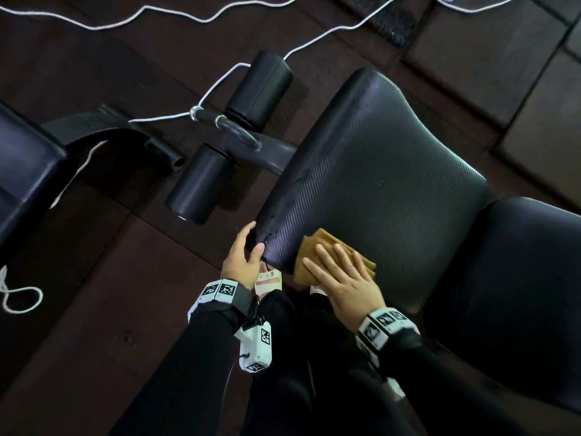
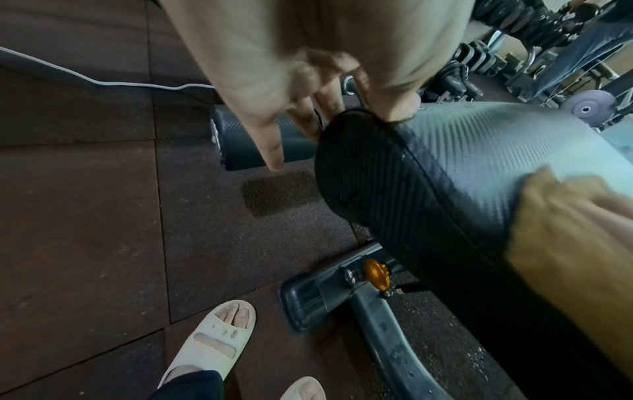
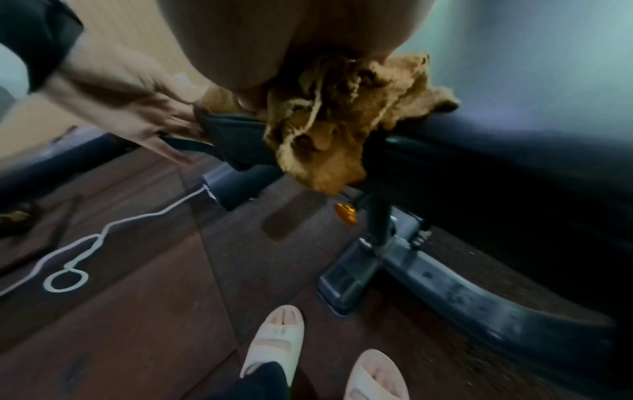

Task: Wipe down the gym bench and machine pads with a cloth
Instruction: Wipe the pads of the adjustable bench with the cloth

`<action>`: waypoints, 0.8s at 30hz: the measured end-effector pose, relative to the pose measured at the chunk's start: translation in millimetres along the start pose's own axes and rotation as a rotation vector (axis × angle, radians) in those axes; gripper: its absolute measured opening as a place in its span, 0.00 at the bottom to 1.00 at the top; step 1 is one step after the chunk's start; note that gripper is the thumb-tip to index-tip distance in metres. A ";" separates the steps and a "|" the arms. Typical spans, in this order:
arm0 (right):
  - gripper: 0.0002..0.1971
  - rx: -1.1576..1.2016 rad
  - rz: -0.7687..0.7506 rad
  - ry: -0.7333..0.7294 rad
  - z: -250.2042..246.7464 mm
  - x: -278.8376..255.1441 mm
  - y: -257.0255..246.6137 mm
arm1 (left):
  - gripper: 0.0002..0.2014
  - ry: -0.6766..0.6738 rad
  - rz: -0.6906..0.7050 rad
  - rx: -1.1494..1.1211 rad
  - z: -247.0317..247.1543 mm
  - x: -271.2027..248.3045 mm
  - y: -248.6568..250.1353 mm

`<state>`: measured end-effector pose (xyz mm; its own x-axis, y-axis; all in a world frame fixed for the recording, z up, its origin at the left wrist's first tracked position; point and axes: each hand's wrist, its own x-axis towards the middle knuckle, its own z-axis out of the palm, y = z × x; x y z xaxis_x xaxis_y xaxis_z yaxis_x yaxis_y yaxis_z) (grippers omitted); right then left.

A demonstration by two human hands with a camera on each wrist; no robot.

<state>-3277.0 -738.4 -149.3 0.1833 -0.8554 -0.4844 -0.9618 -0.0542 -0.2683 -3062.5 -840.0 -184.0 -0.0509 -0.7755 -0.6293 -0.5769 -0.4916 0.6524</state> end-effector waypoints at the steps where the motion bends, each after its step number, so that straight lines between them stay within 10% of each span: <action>1: 0.28 0.006 0.040 -0.012 -1.6 -8.0 8.3 | 0.24 -0.002 -0.001 -0.009 0.0 0.1 -0.4; 13: 0.27 0.278 0.312 0.120 -34.7 70.8 4.8 | 0.23 -0.007 0.010 -0.081 1.7 0.5 -1.3; 24: 0.30 0.105 0.037 0.057 4.9 26.3 -42.0 | 0.22 0.039 0.044 -0.082 4.2 -2.4 -3.6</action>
<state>-3230.8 -756.2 -154.8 0.1337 -0.8839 -0.4481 -0.9407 0.0291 -0.3381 -3063.7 -834.8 -186.6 -0.0419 -0.8114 -0.5830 -0.5064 -0.4858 0.7125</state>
